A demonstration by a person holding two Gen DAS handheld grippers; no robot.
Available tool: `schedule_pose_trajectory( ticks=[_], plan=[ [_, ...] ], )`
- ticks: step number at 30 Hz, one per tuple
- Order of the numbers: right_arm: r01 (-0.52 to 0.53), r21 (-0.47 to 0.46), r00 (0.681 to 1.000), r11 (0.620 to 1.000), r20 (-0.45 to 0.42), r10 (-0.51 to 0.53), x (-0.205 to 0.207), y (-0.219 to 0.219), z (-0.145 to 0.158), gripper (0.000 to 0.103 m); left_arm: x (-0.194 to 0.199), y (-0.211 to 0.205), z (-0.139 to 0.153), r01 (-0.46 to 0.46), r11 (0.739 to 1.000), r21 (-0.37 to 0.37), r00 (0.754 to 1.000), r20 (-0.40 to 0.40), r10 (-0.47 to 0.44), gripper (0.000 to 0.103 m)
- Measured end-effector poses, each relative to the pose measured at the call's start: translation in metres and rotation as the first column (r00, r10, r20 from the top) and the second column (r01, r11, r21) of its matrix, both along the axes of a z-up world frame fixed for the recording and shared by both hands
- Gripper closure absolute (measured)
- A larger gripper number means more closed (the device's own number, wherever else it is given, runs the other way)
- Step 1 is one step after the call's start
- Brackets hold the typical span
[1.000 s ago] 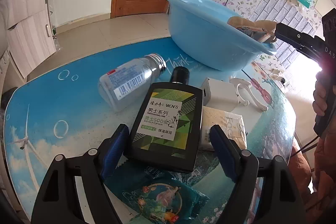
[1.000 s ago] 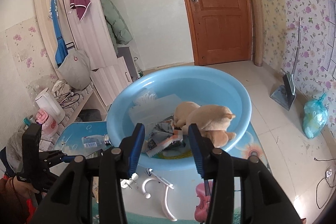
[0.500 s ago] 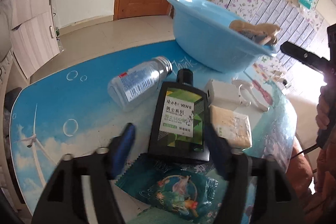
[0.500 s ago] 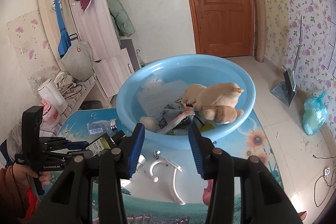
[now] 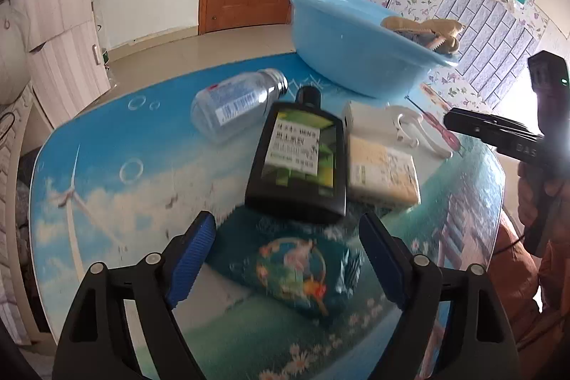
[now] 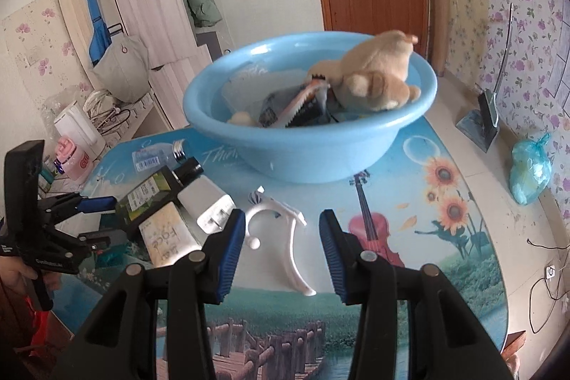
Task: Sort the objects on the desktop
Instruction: 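Move left gripper to the green snack pouch while right approaches the white plastic hook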
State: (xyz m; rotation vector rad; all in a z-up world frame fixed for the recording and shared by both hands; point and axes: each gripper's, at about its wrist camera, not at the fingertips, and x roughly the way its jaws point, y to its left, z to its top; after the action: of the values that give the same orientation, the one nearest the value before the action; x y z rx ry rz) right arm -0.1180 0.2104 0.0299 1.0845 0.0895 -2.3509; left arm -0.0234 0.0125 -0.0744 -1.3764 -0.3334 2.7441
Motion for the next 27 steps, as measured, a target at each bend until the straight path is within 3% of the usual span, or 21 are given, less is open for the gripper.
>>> schedule_pose_trajectory(
  ticks=[5,7,13,18,20,22,27],
  plan=[
    [0.005,0.027,0.998,1.000,0.060,-0.007,-0.005,-0.005,-0.017,0.060,0.016,0.006,-0.002,-0.006,1.000,-0.019,1.000,-0.008,0.006,0.014],
    [0.010,0.032,0.998,0.999,0.063,-0.012,-0.004,-0.009,-0.020,0.051,0.017,0.008,-0.002,-0.007,0.999,-0.033,1.000,-0.010,0.007,0.013],
    [-0.002,0.062,0.999,0.998,0.047,-0.001,-0.002,-0.027,-0.024,0.037,0.016,0.016,-0.006,0.008,0.994,-0.110,1.000,-0.010,-0.009,0.005],
    [0.008,0.083,0.998,0.997,0.056,-0.013,-0.010,-0.038,-0.030,0.035,0.014,0.018,-0.007,0.018,0.991,-0.129,1.000,0.000,-0.018,0.002],
    [0.013,0.092,0.998,0.996,0.060,-0.019,-0.011,-0.042,-0.033,0.034,0.013,0.023,-0.008,0.036,0.985,-0.168,0.999,0.017,-0.034,0.002],
    [0.024,0.112,0.997,0.993,0.071,-0.032,-0.014,-0.046,-0.037,0.033,0.013,0.025,-0.008,0.047,0.983,-0.179,0.999,0.019,-0.044,0.005],
    [0.039,0.188,0.998,0.981,0.042,-0.048,-0.016,-0.058,-0.040,0.031,0.011,0.019,-0.003,0.058,0.983,-0.177,0.998,0.024,-0.054,0.024]
  ],
)
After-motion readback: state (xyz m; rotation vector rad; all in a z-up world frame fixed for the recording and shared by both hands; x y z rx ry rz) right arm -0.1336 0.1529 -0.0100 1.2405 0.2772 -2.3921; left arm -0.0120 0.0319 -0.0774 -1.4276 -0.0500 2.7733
